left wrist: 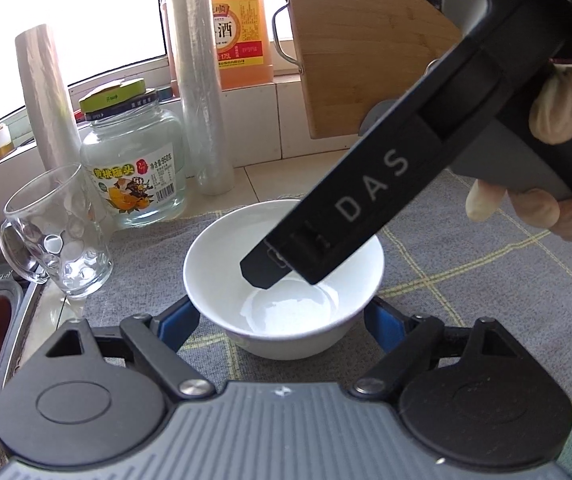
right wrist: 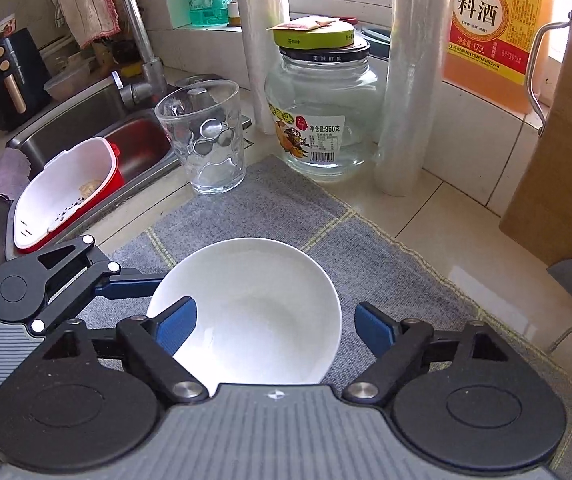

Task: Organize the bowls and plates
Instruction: 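Grasp the rim of the pink-flower bowl with the right tool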

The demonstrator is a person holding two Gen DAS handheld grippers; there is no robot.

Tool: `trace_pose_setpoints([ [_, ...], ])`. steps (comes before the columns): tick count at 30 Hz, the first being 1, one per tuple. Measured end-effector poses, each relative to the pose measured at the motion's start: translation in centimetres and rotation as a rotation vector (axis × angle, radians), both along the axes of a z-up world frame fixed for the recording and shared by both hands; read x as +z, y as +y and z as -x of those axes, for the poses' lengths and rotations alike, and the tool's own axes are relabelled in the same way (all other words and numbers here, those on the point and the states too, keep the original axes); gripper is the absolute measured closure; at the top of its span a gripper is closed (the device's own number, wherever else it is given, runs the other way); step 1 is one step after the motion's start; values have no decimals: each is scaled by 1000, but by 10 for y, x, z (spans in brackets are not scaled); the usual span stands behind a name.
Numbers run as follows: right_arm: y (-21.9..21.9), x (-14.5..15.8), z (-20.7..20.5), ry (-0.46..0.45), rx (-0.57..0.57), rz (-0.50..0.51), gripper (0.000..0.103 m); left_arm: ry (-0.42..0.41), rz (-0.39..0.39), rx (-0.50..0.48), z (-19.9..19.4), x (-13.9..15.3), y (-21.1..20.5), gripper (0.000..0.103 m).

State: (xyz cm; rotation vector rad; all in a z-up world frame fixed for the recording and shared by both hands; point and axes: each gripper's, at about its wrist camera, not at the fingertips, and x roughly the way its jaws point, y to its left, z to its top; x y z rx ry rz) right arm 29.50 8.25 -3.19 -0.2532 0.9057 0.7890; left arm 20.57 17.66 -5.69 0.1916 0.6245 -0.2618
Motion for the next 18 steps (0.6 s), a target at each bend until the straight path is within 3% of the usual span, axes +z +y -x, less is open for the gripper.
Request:
trace_pose_setpoints([
  [4, 3, -4, -5, 19, 15, -8, 21, 1, 8, -3, -1, -1, 1, 15],
  [18, 4, -5, -9, 49, 22, -21, 22, 10, 2, -12, 0, -1, 0, 15],
])
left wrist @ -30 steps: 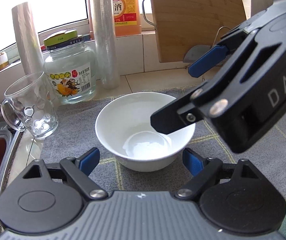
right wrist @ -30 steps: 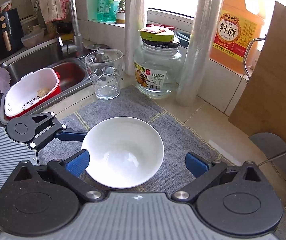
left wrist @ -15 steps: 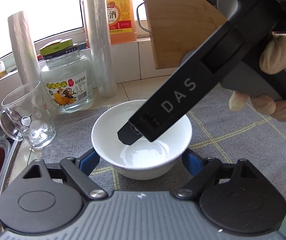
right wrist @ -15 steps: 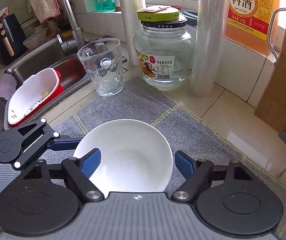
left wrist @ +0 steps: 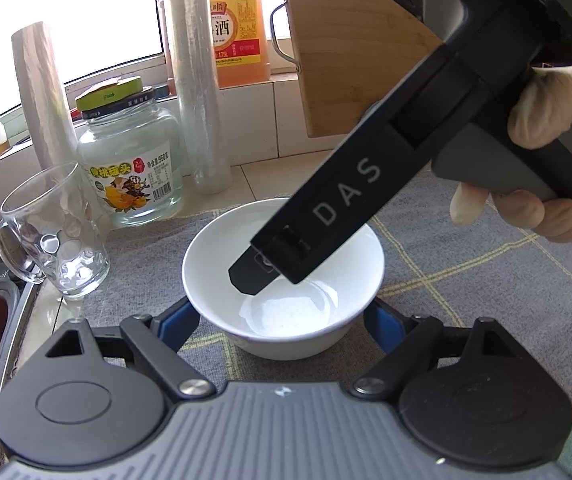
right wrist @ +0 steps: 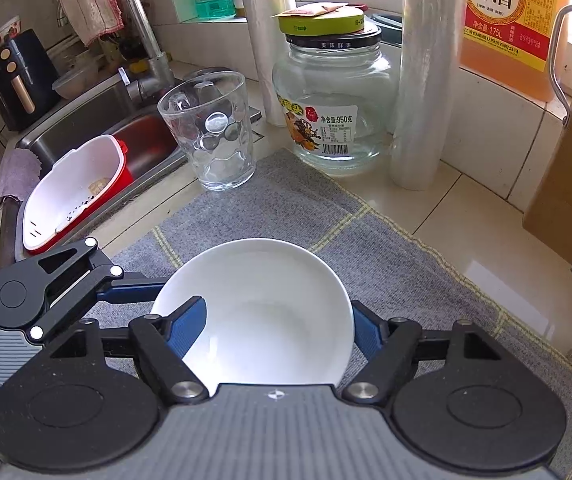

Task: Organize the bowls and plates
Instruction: 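Grasp the rim of the pink-flower bowl with the right tool, then lift and carry the bowl with the right tool toward the bowl stack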

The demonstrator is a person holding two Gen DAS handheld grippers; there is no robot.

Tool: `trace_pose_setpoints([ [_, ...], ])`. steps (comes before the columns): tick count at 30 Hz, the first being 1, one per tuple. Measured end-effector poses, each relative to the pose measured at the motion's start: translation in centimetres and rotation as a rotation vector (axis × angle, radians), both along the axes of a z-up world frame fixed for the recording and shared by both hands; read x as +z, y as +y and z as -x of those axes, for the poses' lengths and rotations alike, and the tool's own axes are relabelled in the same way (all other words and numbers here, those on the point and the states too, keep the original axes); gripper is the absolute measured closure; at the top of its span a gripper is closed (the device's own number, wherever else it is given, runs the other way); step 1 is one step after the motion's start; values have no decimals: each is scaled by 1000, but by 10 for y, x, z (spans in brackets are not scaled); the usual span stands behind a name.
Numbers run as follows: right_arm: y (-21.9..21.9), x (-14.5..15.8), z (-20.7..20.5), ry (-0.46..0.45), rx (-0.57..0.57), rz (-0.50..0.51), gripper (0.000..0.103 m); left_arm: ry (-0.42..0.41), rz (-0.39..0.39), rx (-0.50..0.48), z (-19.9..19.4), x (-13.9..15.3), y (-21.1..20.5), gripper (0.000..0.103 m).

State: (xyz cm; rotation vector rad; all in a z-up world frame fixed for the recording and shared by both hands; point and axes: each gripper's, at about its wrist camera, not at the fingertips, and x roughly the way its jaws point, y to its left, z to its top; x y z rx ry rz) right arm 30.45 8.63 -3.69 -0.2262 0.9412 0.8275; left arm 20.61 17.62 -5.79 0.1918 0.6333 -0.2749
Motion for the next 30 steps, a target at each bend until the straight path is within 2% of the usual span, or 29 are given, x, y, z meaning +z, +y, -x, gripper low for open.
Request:
trace_pose_setpoints([
  [8, -4, 9, 13, -13, 2, 7, 22, 17, -7, -24, 7, 6, -4, 15],
  [18, -31, 27, 43, -2, -42, -46, 22, 20, -35, -87, 34, 30, -22, 15],
  [30, -74, 52, 90, -3, -97, -76, 21, 42, -5, -147, 70, 52, -47, 15],
])
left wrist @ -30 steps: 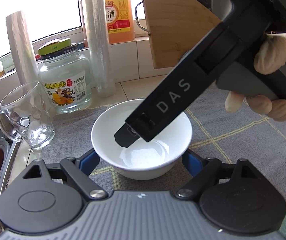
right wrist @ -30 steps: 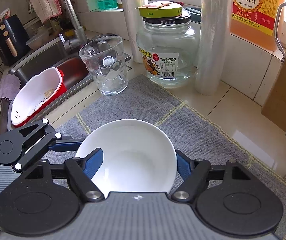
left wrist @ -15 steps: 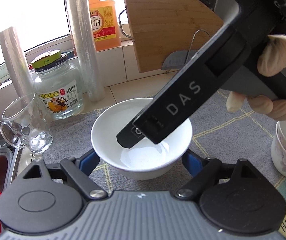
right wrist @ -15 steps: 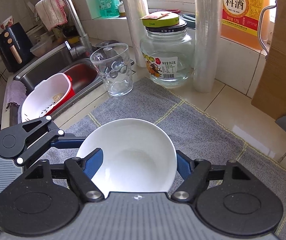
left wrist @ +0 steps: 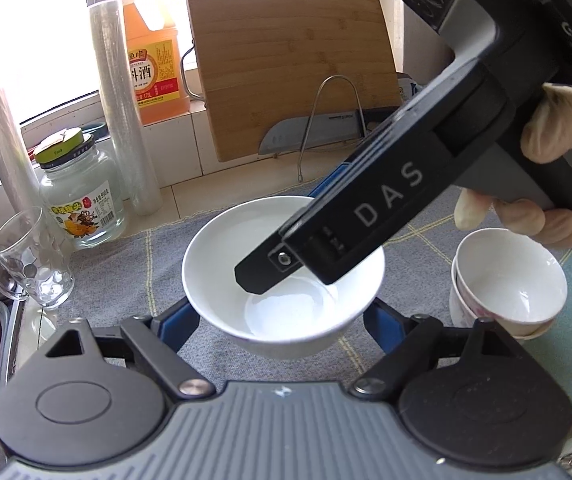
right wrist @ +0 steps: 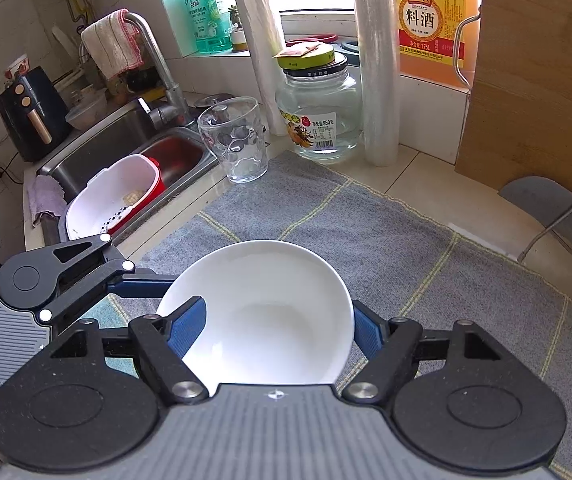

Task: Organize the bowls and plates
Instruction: 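Lift and carry the bowl with the right tool toward the bowl stack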

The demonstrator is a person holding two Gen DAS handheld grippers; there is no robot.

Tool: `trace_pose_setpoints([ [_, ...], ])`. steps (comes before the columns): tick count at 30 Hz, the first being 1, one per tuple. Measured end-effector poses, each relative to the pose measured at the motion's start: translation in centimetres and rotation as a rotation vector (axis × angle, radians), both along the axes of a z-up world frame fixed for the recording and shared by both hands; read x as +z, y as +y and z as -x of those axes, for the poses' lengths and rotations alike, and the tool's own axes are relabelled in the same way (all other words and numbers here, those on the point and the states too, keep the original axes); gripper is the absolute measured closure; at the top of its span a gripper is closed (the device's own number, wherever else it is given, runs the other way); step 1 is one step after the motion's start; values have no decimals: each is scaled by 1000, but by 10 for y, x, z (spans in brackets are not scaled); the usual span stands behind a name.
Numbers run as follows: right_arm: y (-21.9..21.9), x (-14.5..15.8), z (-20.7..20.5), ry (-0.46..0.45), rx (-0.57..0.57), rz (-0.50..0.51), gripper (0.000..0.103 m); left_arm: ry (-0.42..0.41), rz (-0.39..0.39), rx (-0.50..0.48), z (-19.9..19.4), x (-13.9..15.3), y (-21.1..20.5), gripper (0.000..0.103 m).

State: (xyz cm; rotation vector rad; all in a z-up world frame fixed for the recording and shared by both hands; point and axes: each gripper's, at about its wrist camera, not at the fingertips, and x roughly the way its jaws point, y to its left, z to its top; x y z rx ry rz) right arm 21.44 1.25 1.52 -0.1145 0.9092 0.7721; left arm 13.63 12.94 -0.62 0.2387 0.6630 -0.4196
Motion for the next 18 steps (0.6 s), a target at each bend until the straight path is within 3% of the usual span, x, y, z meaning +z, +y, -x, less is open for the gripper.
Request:
trace_pose_setpoints([
  [18, -74, 27, 54, -52, -136, 24, 21, -35, 11, -178, 32, 28, -57, 15],
])
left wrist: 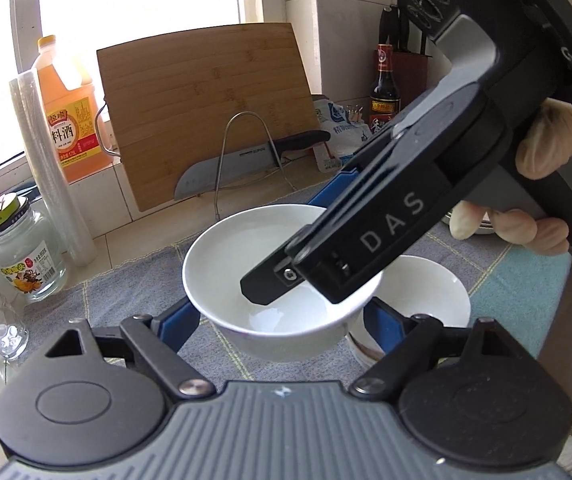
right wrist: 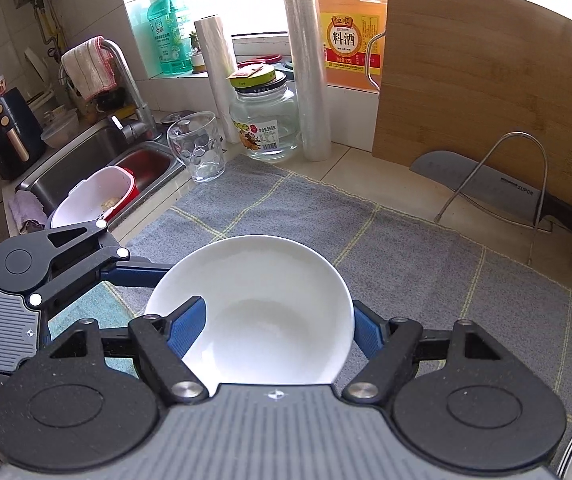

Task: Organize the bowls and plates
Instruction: 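Lift and carry the bowl with the right tool toward the bowl stack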

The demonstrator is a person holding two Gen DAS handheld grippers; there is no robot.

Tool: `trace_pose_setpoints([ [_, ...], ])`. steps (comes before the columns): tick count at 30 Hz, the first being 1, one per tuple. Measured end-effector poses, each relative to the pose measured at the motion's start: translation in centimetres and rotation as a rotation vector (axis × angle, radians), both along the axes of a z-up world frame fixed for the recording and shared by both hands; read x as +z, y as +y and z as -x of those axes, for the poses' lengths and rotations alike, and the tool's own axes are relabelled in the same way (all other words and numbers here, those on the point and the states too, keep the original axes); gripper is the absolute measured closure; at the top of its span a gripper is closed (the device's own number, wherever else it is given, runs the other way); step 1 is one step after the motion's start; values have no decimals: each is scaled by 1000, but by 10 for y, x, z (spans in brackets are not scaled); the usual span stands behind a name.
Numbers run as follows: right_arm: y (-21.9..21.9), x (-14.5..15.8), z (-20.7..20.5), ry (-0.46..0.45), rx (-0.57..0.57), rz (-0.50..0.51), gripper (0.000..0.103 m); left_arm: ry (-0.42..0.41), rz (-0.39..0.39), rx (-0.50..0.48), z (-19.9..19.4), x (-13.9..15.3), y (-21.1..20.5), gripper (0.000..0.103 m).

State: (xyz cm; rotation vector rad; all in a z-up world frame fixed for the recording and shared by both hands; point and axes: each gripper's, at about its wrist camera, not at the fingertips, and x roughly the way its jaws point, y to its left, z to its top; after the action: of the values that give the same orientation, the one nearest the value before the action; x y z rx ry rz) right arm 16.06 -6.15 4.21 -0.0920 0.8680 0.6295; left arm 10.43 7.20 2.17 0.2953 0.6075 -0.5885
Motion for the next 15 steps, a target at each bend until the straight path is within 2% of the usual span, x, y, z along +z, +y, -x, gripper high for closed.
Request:
trace_pose_setpoints([
  [15, -59, -11, 45, 27, -161, 26, 21, 54, 12, -169, 17, -15, -48, 15],
])
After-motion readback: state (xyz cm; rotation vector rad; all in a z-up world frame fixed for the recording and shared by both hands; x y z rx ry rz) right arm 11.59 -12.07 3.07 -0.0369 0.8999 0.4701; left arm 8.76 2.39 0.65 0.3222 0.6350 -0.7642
